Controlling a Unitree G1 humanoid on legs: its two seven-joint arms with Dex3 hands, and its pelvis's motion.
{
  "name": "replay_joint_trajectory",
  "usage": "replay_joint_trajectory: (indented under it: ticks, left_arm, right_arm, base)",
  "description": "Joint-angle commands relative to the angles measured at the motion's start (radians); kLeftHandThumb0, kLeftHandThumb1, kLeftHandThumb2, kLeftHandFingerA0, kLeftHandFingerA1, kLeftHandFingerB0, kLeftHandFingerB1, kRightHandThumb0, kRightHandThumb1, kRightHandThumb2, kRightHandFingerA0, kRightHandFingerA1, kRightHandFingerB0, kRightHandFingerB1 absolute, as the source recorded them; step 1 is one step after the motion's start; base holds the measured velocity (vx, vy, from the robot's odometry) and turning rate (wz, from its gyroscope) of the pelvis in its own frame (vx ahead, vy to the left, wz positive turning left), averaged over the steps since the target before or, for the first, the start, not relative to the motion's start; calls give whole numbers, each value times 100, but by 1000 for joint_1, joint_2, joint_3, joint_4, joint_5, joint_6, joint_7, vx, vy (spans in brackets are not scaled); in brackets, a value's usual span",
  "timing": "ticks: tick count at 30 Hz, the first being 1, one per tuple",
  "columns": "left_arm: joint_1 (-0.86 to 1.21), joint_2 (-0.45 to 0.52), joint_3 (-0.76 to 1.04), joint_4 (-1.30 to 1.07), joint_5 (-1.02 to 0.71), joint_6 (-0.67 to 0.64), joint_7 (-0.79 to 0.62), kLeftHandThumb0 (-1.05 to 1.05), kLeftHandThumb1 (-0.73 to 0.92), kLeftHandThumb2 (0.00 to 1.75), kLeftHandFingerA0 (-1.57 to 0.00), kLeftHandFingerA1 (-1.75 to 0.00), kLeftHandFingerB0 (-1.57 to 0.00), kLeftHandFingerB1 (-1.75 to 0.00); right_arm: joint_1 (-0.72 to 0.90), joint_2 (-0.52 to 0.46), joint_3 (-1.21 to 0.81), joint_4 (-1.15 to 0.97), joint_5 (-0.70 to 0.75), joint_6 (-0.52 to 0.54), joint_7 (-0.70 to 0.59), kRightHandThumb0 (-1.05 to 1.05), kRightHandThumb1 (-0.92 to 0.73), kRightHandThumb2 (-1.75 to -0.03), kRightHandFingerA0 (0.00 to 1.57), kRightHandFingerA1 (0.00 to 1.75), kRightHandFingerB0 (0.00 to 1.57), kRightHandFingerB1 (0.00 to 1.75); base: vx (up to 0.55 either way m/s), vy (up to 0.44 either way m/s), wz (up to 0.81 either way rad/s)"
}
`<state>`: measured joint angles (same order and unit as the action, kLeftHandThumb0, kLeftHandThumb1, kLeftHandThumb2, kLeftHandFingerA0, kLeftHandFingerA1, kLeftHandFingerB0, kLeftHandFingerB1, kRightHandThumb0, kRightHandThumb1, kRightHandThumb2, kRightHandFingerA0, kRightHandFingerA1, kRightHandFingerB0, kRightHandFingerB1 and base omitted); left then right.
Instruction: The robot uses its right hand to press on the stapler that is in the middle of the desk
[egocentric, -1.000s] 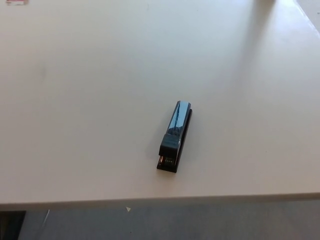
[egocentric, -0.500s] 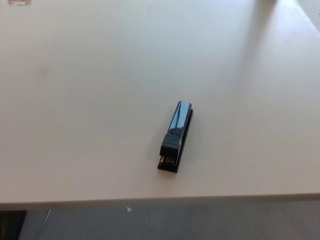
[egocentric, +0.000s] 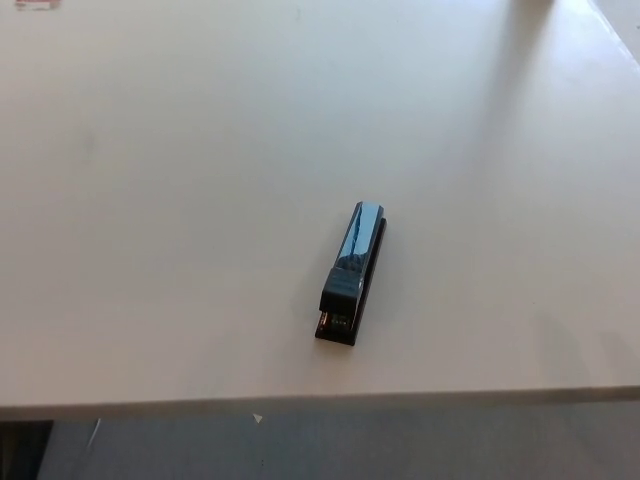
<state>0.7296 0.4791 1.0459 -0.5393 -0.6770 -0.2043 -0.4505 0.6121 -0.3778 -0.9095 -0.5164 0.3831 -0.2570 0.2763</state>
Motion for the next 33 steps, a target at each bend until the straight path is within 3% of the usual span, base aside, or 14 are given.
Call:
replay_joint_trajectory:
  ticks: [1,2,9,13,15,16,18,19,20,22,25,28,31,33]
  left_arm:
    - [-127,108,38,-196,-228,72,145,-88,78,119,-3,-49,-8,-21]
    - [-144,115,27,-209,-220,77,155,-92,92,77,-2,-53,-4,-34]
    - [-330,214,-143,-310,-188,173,235,-83,74,117,0,-49,0,-27]
    - [-432,256,-258,-340,-151,248,305,-86,74,116,-1,-59,0,-37]
    - [-491,265,-333,-341,-125,273,324,-93,92,74,0,-64,-3,-42]
    - [-530,265,-384,-337,-111,287,332,-89,74,113,-3,-61,-6,-42]
    - [-603,245,-489,-330,-50,309,352,-86,75,117,-1,-60,0,-43]
    - [-636,226,-539,-321,-28,311,353,-85,75,117,-2,-59,0,-44]
    - [-661,203,-589,-312,-12,317,355,-91,79,118,-9,-61,-3,-44]
    - [-695,181,-667,-306,24,341,367,-95,92,78,-2,-59,-4,-40]
    - [-730,144,-755,-295,58,368,386,-89,74,119,0,-57,0,-38]
    - [-746,109,-808,-281,80,372,392,-97,92,73,-2,-61,-2,-43]
    - [-706,74,-848,-277,120,366,385,-96,73,119,-4,-57,-8,-39]
    - [-641,48,-857,-288,139,340,363,-102,92,72,-4,-53,-4,-37]
  right_arm:
    - [-94,-67,-9,-188,229,95,-68,-97,-79,-124,3,26,0,8]
    - [-109,-66,6,-200,225,102,-74,-91,-74,-122,6,36,0,12]
    - [-347,-107,250,-312,138,240,-141,-91,-73,-121,7,47,0,17]
    - [-479,-121,389,-324,85,331,-165,-95,-70,-117,3,46,0,24]
    - [-554,-110,468,-317,44,361,-180,-105,-92,-73,0,63,0,30]
    - [-591,-95,519,-309,22,379,-188,-105,-77,-121,6,53,0,28]
    - [-648,-48,611,-265,-24,368,-186,-103,-92,-75,3,60,0,31]
    - [-668,-30,645,-244,-41,363,-185,-101,-75,-120,9,54,1,24]
    - [-692,-10,681,-228,-57,377,-197,-105,-92,-76,4,63,0,39]
    - [-741,35,743,-191,-83,385,-217,-104,-72,-117,14,66,5,34]
    - [-791,82,799,-134,-83,376,-212,-105,-73,-119,20,68,4,36]
    - [-827,127,837,-91,-94,363,-218,-105,-70,-117,22,66,6,47]
    - [-888,213,891,-38,-139,385,-284,-105,-88,-69,45,73,29,59]
    - [-956,286,905,44,-116,377,-300,-103,-85,-66,75,112,62,94]
  base:
    - [0,0,0]
    - [0,0,0]
    - [0,0,0]
    - [0,0,0]
    - [0,0,0]
    - [0,0,0]
    - [0,0,0]
    - [0,0,0]
    - [0,0,0]
    - [0,0,0]
    - [0,0,0]
    - [0,0,0]
    - [0,0,0]
    - [0,0,0]
